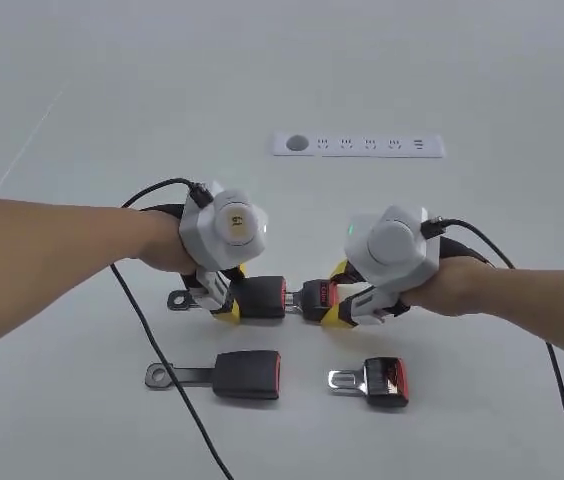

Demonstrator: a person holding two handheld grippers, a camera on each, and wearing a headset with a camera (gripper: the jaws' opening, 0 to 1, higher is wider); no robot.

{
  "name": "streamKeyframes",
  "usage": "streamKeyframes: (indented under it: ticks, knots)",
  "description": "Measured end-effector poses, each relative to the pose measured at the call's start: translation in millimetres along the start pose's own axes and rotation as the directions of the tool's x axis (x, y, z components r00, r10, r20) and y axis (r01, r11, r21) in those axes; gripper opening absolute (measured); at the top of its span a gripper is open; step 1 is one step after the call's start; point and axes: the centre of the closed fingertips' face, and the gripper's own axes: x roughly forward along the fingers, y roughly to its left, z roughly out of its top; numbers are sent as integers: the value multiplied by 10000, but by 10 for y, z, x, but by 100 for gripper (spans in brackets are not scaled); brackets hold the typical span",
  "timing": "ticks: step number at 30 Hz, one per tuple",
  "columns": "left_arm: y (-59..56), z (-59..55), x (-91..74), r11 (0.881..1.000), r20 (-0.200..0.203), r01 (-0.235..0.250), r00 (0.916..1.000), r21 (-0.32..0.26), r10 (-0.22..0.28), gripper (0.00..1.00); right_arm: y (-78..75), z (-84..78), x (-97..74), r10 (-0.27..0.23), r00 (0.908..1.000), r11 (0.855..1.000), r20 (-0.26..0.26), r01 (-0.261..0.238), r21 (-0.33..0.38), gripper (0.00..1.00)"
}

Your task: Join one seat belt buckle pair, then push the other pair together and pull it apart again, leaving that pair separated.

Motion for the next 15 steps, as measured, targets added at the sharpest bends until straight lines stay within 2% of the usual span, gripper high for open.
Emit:
streamKeyframes:
  ticks: [4,15]
  knots:
    - [-34,20,1,10000,9,4,10000,46,-4,31,14,31,-41,34,10000,10000,13,-34,-42,29]
    - [-38,24,-8,10000,72,9,10000,60,-10,31,27,36,8,62,10000,10000,-16,-62,-70,29]
